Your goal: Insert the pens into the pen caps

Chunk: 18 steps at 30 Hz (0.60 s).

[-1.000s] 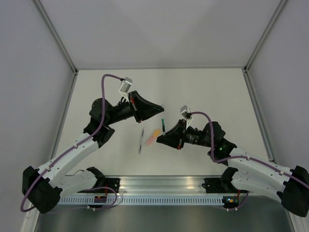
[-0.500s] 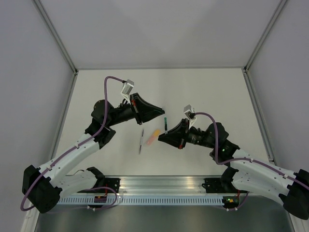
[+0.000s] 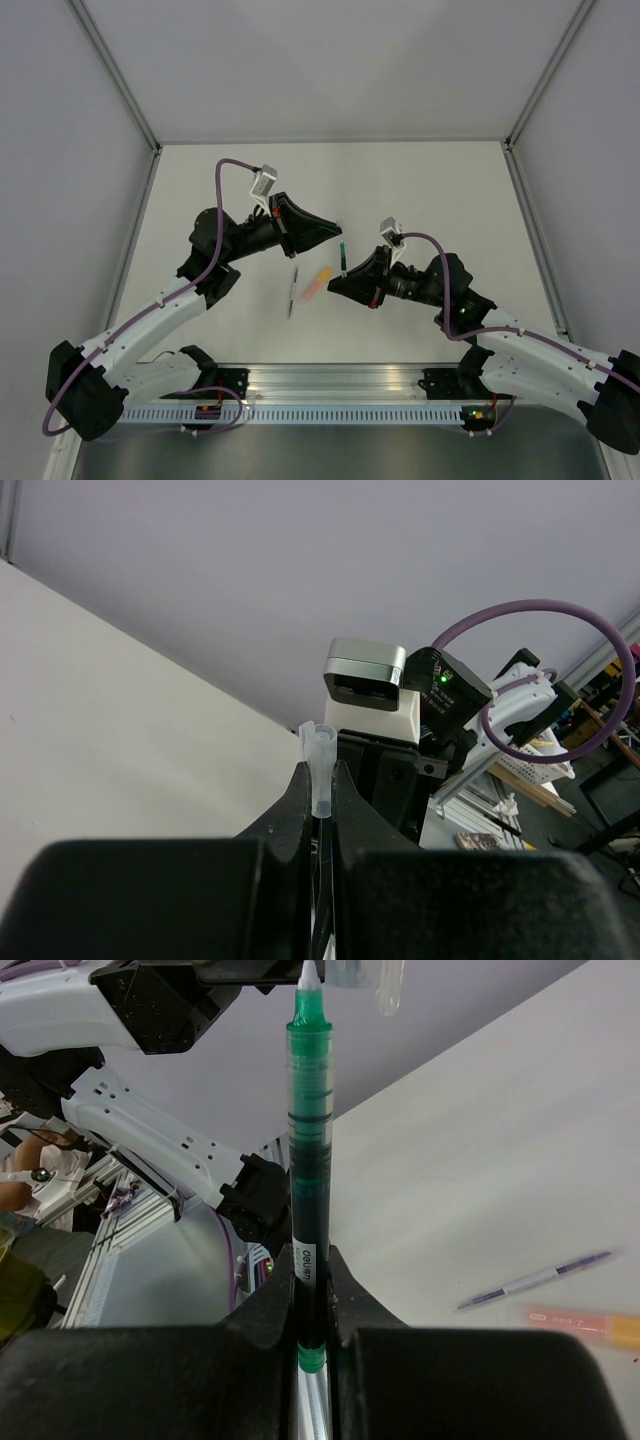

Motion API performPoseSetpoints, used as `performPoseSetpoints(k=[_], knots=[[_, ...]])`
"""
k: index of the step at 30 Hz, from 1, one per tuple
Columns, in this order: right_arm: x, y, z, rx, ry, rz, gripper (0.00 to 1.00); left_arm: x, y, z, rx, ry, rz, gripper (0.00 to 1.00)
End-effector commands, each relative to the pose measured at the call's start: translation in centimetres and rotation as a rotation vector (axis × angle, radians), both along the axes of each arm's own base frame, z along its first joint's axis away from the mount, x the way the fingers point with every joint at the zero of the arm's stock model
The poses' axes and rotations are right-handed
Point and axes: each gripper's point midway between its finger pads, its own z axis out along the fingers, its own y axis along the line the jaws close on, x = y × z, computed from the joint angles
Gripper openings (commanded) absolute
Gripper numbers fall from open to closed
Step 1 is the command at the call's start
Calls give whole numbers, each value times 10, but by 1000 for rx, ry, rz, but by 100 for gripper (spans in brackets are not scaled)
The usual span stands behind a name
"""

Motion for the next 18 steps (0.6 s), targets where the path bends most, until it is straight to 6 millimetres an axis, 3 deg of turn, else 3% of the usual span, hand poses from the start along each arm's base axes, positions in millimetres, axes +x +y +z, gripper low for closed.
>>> performPoseSetpoints(k=[1,18], knots=[[-3,1,9,20,-36,12,0,0,1,27,-47,-72,14,2],[-1,2,6,6,-24,11,0,-3,2,30,-56,-66,8,2]])
